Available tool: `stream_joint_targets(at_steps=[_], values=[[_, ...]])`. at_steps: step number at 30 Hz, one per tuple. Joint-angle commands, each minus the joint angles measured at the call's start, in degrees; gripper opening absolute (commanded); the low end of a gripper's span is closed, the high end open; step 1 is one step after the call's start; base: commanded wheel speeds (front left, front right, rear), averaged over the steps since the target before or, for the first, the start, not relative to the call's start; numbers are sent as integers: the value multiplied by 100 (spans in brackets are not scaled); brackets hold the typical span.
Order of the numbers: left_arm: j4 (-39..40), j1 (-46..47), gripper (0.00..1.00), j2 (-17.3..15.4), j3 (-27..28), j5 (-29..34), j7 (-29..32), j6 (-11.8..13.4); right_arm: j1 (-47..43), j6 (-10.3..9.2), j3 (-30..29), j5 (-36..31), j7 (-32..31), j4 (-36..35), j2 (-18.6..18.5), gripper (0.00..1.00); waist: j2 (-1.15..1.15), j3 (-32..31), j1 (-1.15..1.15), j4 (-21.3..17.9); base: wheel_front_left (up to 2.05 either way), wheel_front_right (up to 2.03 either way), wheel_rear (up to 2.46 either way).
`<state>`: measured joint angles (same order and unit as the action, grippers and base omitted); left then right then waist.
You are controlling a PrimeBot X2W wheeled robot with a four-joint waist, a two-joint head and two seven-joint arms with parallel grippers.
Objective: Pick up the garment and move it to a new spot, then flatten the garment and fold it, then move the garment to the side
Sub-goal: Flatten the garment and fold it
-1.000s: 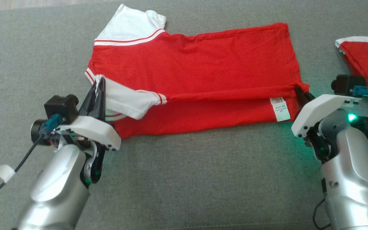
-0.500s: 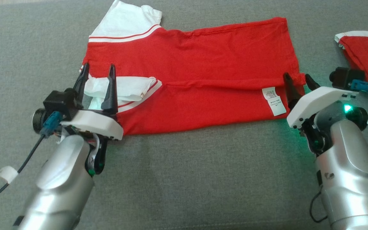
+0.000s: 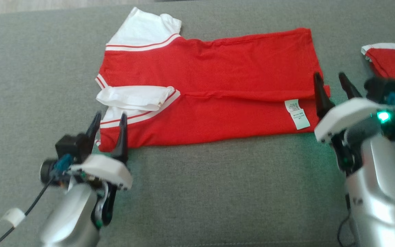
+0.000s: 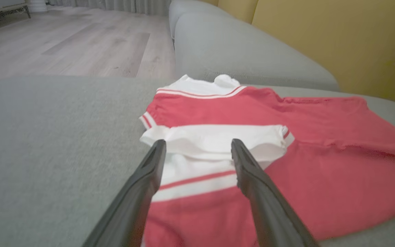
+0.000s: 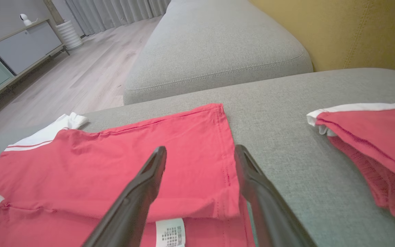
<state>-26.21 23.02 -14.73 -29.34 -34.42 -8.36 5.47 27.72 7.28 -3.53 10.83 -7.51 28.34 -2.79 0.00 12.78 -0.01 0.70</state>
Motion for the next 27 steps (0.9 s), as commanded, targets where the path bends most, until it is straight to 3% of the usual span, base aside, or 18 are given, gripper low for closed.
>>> stream_joint_targets(at_steps=[1, 10, 19, 20, 21, 24, 25, 27], values=[[216, 87, 100, -206, 244, -40, 60, 60, -36, 21, 105, -42, 13, -261, -9, 100, 0, -57, 1, 38, 0, 0, 0], [705, -589, 100, -333, 462, -562, 937, 512, -864, 21, 52, 81, -215, -1171, -9, 100, 0, -113, 1, 48, 0, 0, 0], [787, -673, 100, -245, 715, -1008, 1277, 694, -1111, 21, -55, 103, -422, -1468, -9, 100, 0, 57, 1, -109, 0, 0, 0], [790, -674, 82, -229, 718, -1053, 1329, 688, -1105, 21, -71, 118, -445, -1447, -9, 100, 0, 70, 1, -122, 0, 0, 0], [799, -670, 56, -222, 721, -1085, 1365, 684, -1093, 21, -94, 102, -469, -1410, -9, 100, 0, 82, 1, -130, 0, 0, 0], [846, -649, 5, -216, 708, -1105, 1388, 667, -1020, 21, -178, 50, -538, -1197, -9, 100, 0, 110, 1, -131, 0, 0, 0], [868, -641, 0, -207, 693, -1108, 1392, 652, -995, 21, -204, 20, -558, -1107, -9, 100, 0, 117, 1, -121, 0, 0, 0], [913, -629, 0, -191, 671, -1110, 1380, 626, -937, 21, -228, 12, -613, -900, -9, 100, 0, 132, 1, -90, 0, 0, 0]])
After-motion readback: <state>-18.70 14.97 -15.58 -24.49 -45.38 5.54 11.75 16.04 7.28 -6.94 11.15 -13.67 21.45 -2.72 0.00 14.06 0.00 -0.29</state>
